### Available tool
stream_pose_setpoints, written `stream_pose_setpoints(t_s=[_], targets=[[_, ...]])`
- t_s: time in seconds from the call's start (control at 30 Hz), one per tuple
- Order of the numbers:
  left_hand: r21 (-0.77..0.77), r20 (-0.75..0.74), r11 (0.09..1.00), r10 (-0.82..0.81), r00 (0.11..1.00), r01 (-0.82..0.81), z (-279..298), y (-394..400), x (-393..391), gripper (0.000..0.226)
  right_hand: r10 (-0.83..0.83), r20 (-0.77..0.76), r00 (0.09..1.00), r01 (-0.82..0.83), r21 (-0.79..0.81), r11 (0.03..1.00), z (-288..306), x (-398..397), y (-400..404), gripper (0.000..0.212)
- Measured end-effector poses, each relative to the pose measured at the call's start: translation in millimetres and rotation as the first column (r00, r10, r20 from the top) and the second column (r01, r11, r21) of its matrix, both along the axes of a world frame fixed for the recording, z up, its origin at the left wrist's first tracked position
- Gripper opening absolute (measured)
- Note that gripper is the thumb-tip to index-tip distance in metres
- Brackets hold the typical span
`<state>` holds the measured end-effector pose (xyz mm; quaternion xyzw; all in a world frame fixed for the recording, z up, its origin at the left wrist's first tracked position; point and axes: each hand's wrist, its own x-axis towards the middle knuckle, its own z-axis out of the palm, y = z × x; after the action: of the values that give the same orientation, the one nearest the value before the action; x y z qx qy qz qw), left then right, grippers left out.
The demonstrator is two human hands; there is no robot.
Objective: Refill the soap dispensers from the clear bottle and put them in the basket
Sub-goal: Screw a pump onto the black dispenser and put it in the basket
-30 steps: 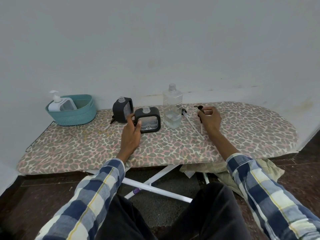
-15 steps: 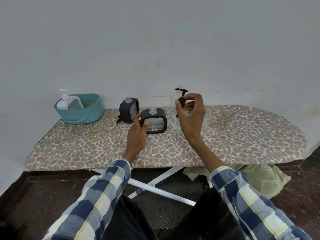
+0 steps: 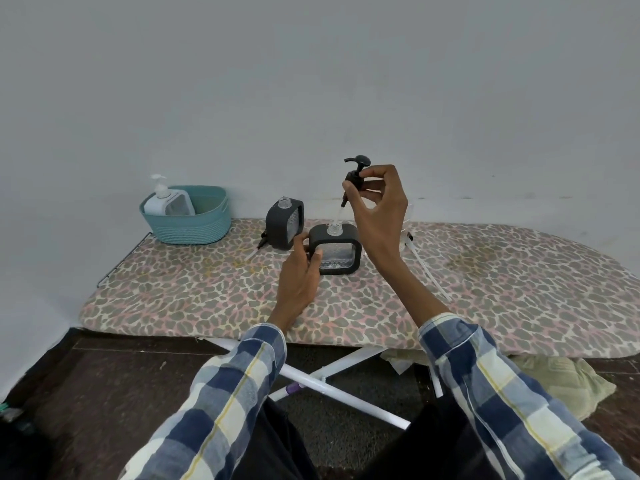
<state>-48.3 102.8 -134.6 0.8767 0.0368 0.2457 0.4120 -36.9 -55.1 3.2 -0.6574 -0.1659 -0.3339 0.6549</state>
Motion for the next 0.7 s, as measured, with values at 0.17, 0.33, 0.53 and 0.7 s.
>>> stream_pose_setpoints(t_s=[0.17,0.33,0.53,0.7], targets=[[0.012,-0.004,1.0,0.005,1.0,-0.005,0.5,0.6,-1.7,0.042,0.009,0.007,1.0,-0.009,-0.043,0.999,-4.6,6.2,8.7,0.026],[0.003,0.003,1.0,0.006,1.0,-0.006,4.4,-1.1,-6.2,0.043,0.041,-0.042,0.998,-0.045,-0.105,0.993,-23.9,12.2,9.8,0.026],[0.005,0.036,0.999,-0.031,0.999,0.031,4.9,-0.8,-8.1,0.043,0.145,-0.165,0.976,-0.168,-0.135,0.977,-49.9,17.2,8.4,0.034],[-0.007,0.022,1.0,-0.03,0.999,0.03,4.8,-1.2,-8.6,0.041,0.188,-0.194,0.963,-0.238,-0.281,0.93,-53.6,28.9,9.0,0.049]])
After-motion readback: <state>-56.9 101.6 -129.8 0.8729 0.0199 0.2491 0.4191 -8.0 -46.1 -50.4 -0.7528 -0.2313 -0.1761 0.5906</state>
